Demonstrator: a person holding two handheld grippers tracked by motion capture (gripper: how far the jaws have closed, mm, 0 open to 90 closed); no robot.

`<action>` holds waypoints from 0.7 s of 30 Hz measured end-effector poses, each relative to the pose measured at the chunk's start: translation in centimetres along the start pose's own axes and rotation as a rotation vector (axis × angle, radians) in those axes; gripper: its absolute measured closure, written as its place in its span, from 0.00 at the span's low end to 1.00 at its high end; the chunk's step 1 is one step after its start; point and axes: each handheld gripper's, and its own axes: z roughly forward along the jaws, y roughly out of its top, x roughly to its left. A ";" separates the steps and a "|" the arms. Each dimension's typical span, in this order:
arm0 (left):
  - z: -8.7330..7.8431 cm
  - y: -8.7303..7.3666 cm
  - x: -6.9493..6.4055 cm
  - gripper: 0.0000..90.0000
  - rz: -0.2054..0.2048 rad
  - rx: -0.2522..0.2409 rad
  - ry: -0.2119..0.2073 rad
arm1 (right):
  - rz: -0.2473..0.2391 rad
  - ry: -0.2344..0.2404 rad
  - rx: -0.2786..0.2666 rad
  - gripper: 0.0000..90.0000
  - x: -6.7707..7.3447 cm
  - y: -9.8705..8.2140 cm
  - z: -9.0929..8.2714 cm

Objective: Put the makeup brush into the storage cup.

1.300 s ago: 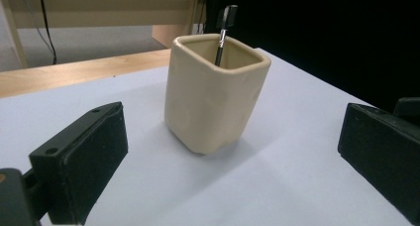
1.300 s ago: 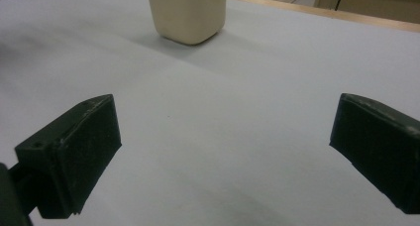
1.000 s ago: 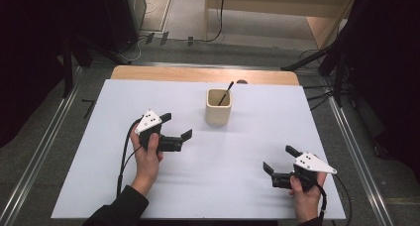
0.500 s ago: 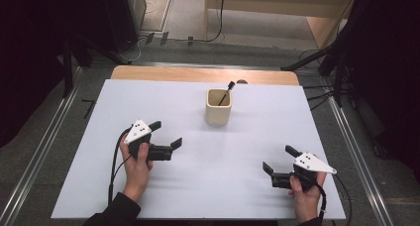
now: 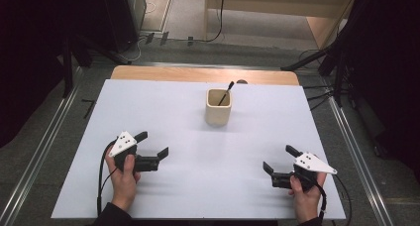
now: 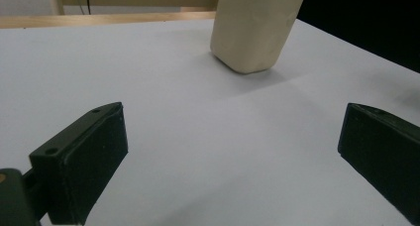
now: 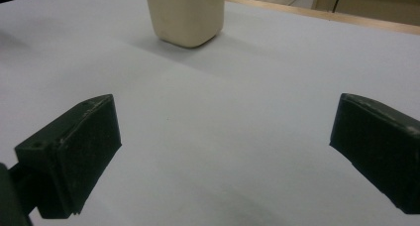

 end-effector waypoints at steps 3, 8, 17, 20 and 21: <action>-0.8 -0.4 0.2 0.00 -0.007 -0.005 0.006 | 0.003 -0.004 0.001 0.00 0.0 0.0 0.0; -2.3 -0.8 0.5 0.00 -0.011 -0.015 0.014 | 0.006 -0.008 0.001 0.00 0.0 0.0 -0.1; -4.9 -1.9 1.4 0.00 -0.023 -0.023 0.048 | -0.004 -0.003 -0.002 0.00 0.1 0.0 -0.1; -5.6 -2.1 1.6 0.00 -0.020 -0.027 0.057 | -0.003 -0.004 -0.003 0.00 0.1 0.0 -0.1; -5.8 -2.1 1.7 0.00 -0.020 -0.030 0.061 | -0.004 -0.005 -0.001 0.00 0.1 0.0 -0.1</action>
